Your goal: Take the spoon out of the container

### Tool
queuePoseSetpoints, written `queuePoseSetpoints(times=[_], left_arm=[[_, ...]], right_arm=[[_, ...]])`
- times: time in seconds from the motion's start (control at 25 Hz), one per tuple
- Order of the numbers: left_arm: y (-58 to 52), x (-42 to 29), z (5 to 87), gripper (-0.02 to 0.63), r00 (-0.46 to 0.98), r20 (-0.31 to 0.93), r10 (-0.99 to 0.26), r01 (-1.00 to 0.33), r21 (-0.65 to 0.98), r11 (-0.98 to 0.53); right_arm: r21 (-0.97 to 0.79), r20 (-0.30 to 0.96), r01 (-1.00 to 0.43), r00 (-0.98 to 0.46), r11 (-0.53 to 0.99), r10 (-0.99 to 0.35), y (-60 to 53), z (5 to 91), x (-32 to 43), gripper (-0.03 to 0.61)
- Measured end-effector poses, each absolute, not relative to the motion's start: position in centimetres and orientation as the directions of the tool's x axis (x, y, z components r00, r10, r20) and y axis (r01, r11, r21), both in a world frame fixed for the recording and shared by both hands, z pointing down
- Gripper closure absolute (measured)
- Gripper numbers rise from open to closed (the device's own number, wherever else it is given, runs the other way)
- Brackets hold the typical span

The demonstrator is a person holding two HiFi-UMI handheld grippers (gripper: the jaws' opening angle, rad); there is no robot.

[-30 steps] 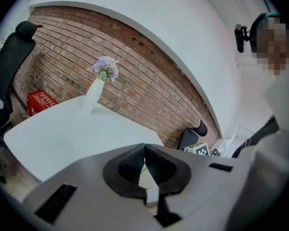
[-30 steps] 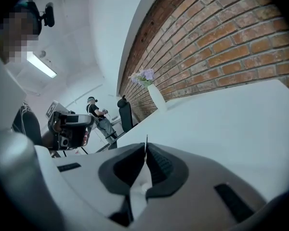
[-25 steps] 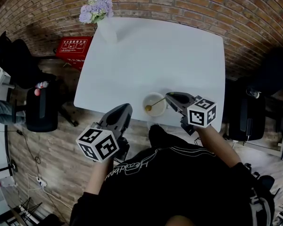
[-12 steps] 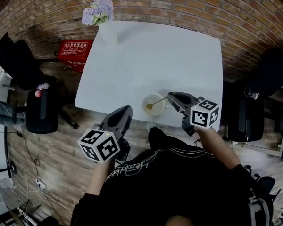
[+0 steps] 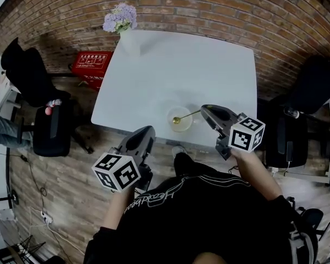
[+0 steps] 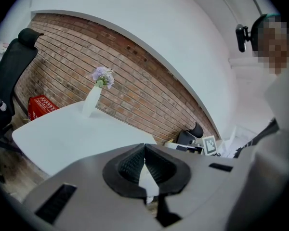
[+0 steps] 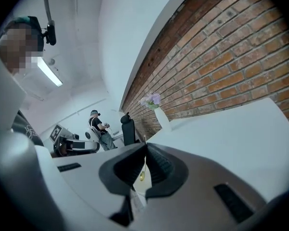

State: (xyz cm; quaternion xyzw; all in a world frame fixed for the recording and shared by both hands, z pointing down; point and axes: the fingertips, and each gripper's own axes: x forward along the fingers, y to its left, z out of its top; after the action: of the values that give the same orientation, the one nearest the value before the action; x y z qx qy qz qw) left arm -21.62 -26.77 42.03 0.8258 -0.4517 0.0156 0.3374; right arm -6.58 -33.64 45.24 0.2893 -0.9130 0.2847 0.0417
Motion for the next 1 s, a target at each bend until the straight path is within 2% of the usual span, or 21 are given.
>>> queuePoseSetpoints(times=[0.4, 1.0], left_arm=[[-24.1, -20.8, 40.2, 0.609, 0.588, 0.289, -0.755, -0.758, 0.521, -0.392], [-21.3, -20.8, 39.7, 0.609, 0.592, 0.289, -0.752, -0.76, 0.512, -0.401]], right_arm=[[-0.453, 0.136, -0.506, -0.853, 0.734, -0.504, -29.9, 39.8, -6.9, 0.578], [-0.414, 0.128, -0.48, -0.872, 0.773, -0.473, -25.3, 38.5, -7.8, 0.578]])
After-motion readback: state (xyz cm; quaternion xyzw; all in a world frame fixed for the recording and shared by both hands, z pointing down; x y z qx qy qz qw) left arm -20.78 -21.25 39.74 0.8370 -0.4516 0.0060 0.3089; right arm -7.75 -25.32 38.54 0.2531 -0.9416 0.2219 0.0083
